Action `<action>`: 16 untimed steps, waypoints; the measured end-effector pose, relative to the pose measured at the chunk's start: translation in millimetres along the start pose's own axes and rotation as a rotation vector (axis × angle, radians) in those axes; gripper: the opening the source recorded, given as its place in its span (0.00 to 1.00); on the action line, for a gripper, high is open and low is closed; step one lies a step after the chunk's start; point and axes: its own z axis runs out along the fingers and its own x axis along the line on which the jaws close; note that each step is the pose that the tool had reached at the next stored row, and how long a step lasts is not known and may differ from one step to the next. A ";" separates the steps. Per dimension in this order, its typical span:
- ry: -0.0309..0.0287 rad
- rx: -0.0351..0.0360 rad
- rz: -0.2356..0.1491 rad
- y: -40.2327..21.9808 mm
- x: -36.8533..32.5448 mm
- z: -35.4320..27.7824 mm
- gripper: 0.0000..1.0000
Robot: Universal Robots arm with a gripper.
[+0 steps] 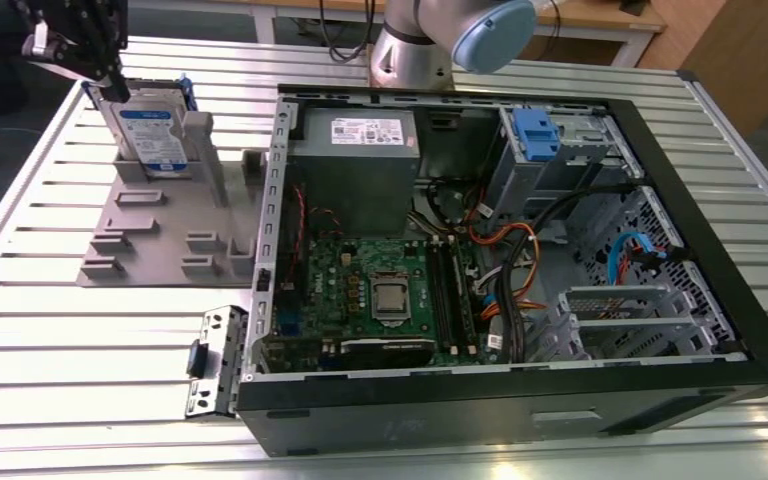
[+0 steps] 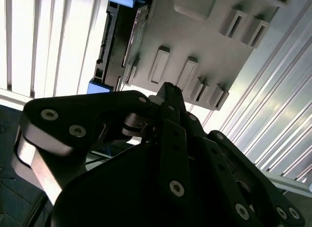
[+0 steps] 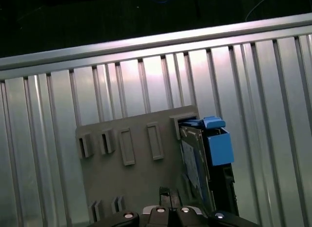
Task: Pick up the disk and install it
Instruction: 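Pick up the disk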
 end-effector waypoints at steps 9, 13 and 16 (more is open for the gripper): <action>0.0008 -0.0019 -0.068 0.0 0.0 0.1 0.10; 0.0008 -0.0019 -0.069 0.0 0.0 0.1 0.11; 0.0008 -0.0019 -0.069 0.0 0.0 0.1 0.23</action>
